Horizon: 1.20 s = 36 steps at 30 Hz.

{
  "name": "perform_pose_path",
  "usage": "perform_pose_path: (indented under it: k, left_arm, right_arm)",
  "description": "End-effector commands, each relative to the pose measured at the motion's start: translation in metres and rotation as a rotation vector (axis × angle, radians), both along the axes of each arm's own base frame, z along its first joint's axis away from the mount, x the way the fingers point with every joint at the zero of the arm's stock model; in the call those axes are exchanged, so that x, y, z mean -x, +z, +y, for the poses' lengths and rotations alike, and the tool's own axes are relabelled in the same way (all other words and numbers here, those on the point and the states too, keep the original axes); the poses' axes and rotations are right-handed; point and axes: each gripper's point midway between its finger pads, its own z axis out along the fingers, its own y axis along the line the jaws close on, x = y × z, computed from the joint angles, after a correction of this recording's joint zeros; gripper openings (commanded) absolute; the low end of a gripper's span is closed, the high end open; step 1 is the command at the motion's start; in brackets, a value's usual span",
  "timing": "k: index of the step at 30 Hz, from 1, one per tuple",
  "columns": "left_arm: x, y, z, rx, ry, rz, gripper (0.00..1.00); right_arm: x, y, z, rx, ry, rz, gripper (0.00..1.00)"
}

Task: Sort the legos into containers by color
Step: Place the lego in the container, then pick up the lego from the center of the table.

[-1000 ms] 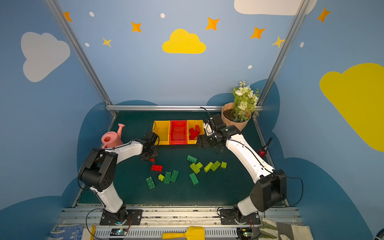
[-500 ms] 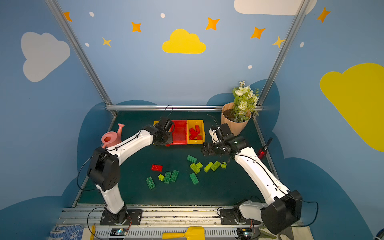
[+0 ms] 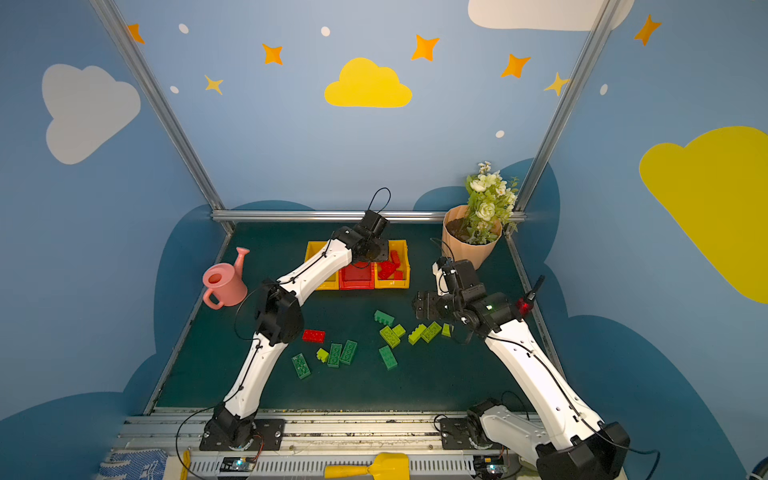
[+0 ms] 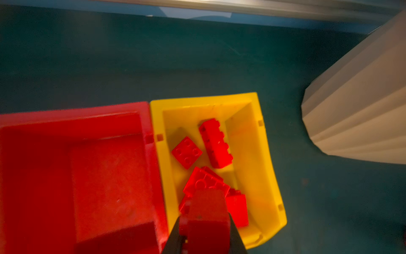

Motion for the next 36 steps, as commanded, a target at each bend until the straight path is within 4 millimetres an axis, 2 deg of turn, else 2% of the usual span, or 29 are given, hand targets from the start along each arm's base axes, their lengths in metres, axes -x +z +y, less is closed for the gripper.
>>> perform_pose_path:
  k: [1,3,4,5,6,7,8,13,18,22,25,31,36]
  left_arm:
    - [-0.003,-0.007,-0.014,0.030,-0.032,0.019,0.16]
    - [-0.010,-0.012,-0.021,0.049,-0.034,0.001,0.20]
    - [-0.013,-0.014,-0.023,0.056,-0.036,-0.005,0.26]
    - [-0.017,-0.014,-0.024,0.062,-0.034,-0.013,0.40]
    - [-0.018,-0.016,-0.025,0.064,-0.035,-0.016,0.60]
    - [-0.020,-0.015,-0.026,0.069,-0.034,-0.021,0.84]
    - [-0.020,-0.013,-0.028,0.074,-0.038,-0.025,0.93]
    - [-0.013,0.016,-0.030,0.104,-0.050,-0.045,0.94]
    - [0.009,0.062,-0.028,0.077,-0.083,-0.121,0.95]
    - [0.034,0.087,-0.011,0.059,-0.075,-0.156,0.95]
    - [0.060,0.083,0.016,0.010,-0.047,-0.149,0.95]
    - [0.136,0.036,0.097,-0.141,0.035,-0.055,1.00]
    - [0.194,0.013,0.156,-0.214,0.098,-0.005,1.00]
  right_arm:
    - [0.001,-0.001,-0.008,0.014,-0.033,-0.006,0.91]
    - [0.001,-0.001,-0.011,0.016,-0.039,-0.005,0.90]
    - [0.002,0.000,-0.011,0.014,-0.041,-0.007,0.90]
    - [0.002,0.000,-0.012,0.015,-0.043,-0.006,0.90]
    - [0.002,0.000,-0.013,0.014,-0.046,-0.005,0.90]
    - [0.003,0.000,-0.013,0.014,-0.044,-0.007,0.90]
    - [0.003,0.001,-0.014,0.014,-0.045,-0.007,0.91]
    - [0.002,0.003,-0.013,0.001,-0.046,-0.011,0.91]
    - [0.000,0.001,-0.009,-0.011,-0.038,-0.004,0.91]
    - [0.001,-0.001,-0.004,-0.025,-0.017,0.002,0.90]
    - [0.002,-0.001,-0.001,-0.045,-0.004,0.011,0.91]
    - [0.010,-0.007,0.010,-0.067,0.041,0.045,0.92]
    - [0.011,-0.020,0.020,-0.047,0.067,0.070,0.95]
